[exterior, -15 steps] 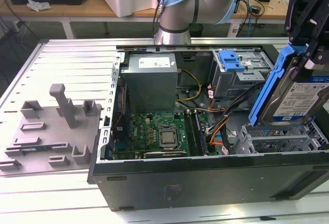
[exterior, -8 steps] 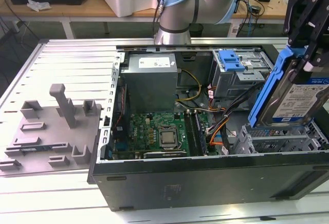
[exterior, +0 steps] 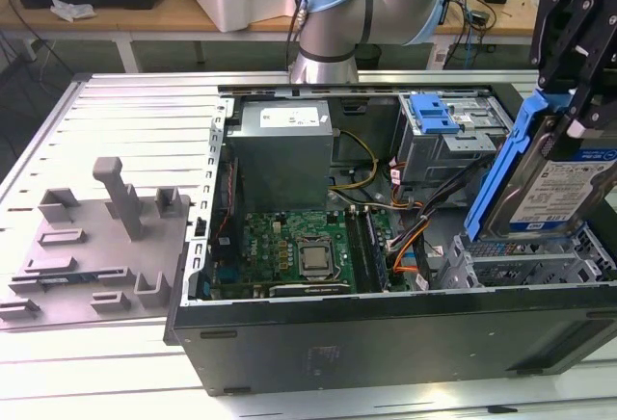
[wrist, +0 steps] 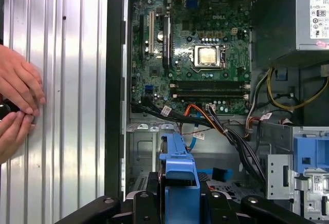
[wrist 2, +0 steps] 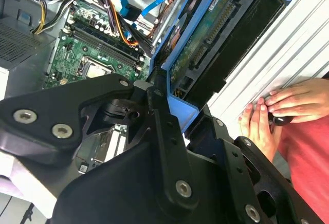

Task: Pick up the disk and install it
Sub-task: 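Insert the disk into the insertion slot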

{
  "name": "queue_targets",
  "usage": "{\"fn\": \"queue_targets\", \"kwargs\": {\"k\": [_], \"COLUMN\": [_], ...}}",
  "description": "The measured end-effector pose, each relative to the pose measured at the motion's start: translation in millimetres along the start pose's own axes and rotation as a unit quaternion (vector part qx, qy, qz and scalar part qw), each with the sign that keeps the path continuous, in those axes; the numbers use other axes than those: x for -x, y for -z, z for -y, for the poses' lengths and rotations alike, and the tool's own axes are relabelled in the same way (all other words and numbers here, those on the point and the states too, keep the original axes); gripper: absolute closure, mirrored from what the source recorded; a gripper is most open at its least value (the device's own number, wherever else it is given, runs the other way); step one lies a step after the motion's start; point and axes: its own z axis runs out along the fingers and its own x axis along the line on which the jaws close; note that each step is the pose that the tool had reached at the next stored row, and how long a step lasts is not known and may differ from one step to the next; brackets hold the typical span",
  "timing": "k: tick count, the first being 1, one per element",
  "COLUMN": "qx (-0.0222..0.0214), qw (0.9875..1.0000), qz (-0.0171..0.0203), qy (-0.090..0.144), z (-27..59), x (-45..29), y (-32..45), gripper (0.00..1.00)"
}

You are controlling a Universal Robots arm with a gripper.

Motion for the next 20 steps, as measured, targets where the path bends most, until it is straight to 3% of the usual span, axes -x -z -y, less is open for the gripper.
{"fn": "queue_targets", "kwargs": {"k": [20], "qx": [-0.0003], "qw": [1.0], "qz": [-0.0001], "qy": [0.006], "z": [0.0], "x": [-0.3], "y": [-3.9], "gripper": [0.64]}}
